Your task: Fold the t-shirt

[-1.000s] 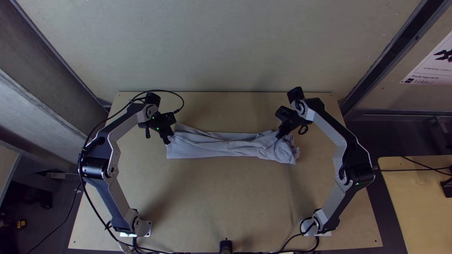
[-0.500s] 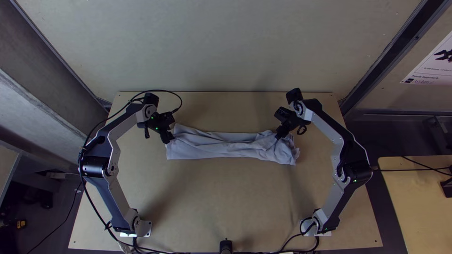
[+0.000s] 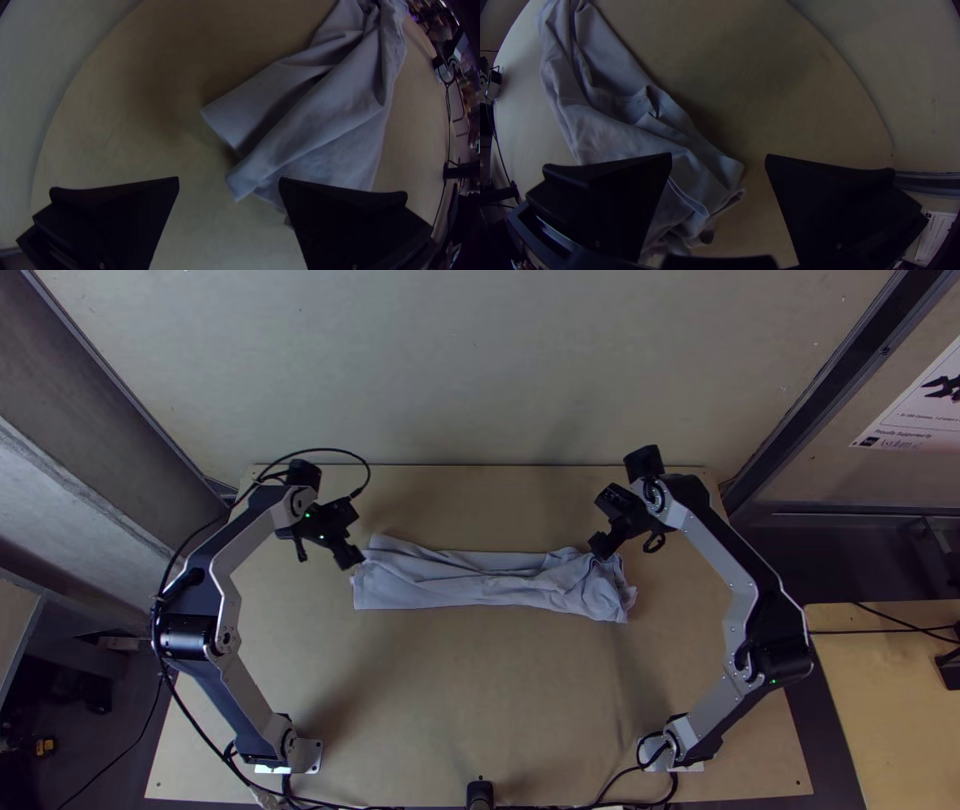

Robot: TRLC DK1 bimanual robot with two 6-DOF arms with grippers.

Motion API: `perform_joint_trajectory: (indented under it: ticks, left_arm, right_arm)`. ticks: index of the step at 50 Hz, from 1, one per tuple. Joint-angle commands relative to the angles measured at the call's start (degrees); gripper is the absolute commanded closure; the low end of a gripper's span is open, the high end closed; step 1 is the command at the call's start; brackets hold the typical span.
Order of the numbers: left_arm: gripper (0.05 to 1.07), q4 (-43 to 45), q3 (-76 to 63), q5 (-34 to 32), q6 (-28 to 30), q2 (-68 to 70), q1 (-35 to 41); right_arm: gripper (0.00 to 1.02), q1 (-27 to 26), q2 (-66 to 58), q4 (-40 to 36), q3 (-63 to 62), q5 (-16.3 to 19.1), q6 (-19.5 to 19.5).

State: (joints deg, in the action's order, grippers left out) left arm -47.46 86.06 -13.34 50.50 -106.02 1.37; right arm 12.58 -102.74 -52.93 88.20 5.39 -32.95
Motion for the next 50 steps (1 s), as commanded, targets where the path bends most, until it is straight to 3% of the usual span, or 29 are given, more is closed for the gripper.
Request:
perform_joint_trajectory:
  ticks: [1, 23, 50]
  left_arm:
    - [0.09, -2.99, 1.13, -2.21, -2.25, 3.36, -1.37]
    - [0.09, -10.72, -5.55, -16.54, -12.44, 7.23, -4.71]
    - [0.09, -9.58, -15.22, -23.48, -13.76, 6.88, -11.91]
  right_arm:
    - [0.11, 0.34, 3.42, -0.16, -1.37, -0.38, 1.22]
    - [0.11, 3.86, 9.57, -0.69, -6.9, -0.38, 3.33]
    - [0.11, 8.08, 14.23, -0.69, -9.98, -0.38, 5.09]
